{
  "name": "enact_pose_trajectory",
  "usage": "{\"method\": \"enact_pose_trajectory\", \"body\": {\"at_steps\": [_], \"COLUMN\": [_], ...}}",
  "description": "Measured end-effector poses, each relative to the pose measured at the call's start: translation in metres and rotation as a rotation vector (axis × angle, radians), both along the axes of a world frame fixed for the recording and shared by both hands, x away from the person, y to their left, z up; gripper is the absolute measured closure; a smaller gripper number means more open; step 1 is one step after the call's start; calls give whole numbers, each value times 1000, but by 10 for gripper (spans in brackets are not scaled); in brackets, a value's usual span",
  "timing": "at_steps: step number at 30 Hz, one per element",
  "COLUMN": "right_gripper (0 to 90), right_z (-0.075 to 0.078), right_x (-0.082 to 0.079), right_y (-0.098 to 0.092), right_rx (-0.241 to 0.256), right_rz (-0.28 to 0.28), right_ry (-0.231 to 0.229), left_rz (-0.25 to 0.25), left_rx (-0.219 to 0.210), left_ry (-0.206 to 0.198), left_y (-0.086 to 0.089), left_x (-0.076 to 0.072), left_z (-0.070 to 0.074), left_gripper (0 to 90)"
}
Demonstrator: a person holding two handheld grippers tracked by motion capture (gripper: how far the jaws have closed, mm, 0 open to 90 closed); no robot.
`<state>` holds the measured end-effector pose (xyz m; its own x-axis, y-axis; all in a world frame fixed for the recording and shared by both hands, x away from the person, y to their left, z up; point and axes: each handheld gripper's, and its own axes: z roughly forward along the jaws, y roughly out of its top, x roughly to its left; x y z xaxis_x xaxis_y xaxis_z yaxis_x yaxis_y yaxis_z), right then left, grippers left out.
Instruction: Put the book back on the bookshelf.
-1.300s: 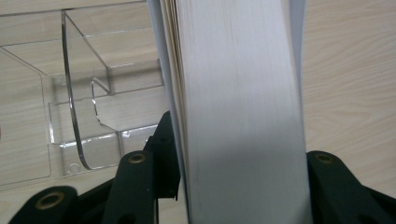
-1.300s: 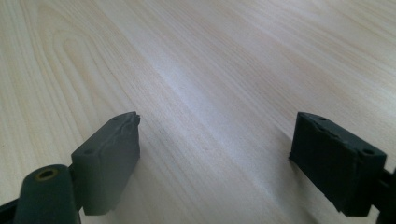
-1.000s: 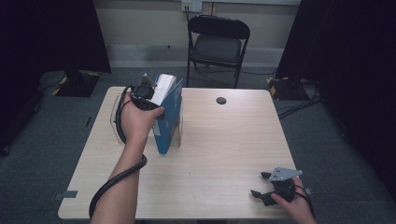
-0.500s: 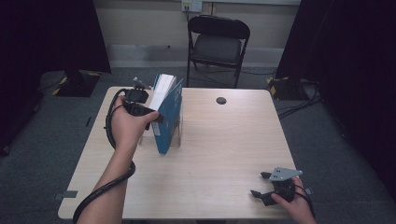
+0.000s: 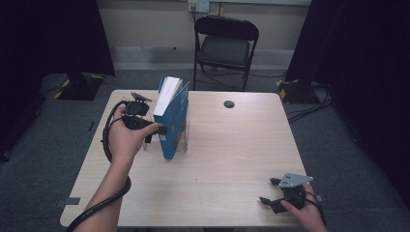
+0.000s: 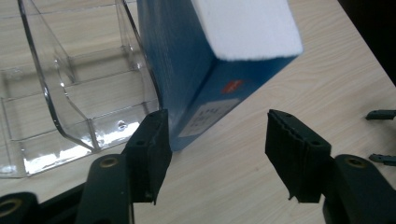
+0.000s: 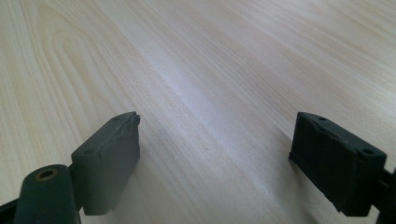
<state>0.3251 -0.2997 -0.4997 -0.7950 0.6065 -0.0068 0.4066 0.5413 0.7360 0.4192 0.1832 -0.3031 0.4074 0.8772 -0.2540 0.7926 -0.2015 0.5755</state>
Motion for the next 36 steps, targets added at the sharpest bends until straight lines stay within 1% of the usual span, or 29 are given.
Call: {"method": "enact_pose_trajectory", "body": {"at_steps": [2,5,6,7,9,12,14,16,17,18,19,21,23,25,27,29,31,33,36], "right_gripper": [151,151,151,151,151,151,151,151,150,151,151,151,151,151,151,151,151,151,151], "right_z": [0,0,0,0,0,0,0,0,0,0,0,0,0,0,0,0,0,0,0], "right_x": [0,0,0,0,0,0,0,0,0,0,0,0,0,0,0,0,0,0,0], "right_y": [0,0,0,0,0,0,0,0,0,0,0,0,0,0,0,0,0,0,0], "right_rx": [0,0,0,0,0,0,0,0,0,0,0,0,0,0,0,0,0,0,0], "right_rz": [0,-1,0,0,0,-1,0,1,0,1,0,0,-1,0,0,0,2,1,3], "right_ry": [0,1,0,0,0,0,-1,0,0,0,0,0,1,0,1,0,0,0,0], "left_rz": [-7,-18,-28,-33,-40,-54,-64,-64,-69,-64,-77,-77,-83,-98,-103,-110,-122,-131,-150], "left_rx": [4,-1,-1,5,5,17,14,15,14,11,7,12,6,5,1,0,9,3,10], "left_ry": [8,7,12,6,11,17,25,19,21,16,23,24,25,32,21,25,25,31,28], "left_y": [1,0,0,-1,-2,-3,-3,-4,-4,-5,-4,-6,-7,-7,-8,-9,-11,-13,-17], "left_x": [-2,-6,-8,-9,-11,-14,-16,-17,-18,-19,-19,-21,-22,-24,-25,-26,-27,-28,-30], "left_z": [-3,-8,-9,-11,-14,-18,-20,-23,-25,-26,-28,-30,-33,-36,-39,-43,-48,-52,-59], "left_gripper": [353,340,331,331,316,297,288,274,272,272,271,266,262,254,256,255,248,246,245]}}
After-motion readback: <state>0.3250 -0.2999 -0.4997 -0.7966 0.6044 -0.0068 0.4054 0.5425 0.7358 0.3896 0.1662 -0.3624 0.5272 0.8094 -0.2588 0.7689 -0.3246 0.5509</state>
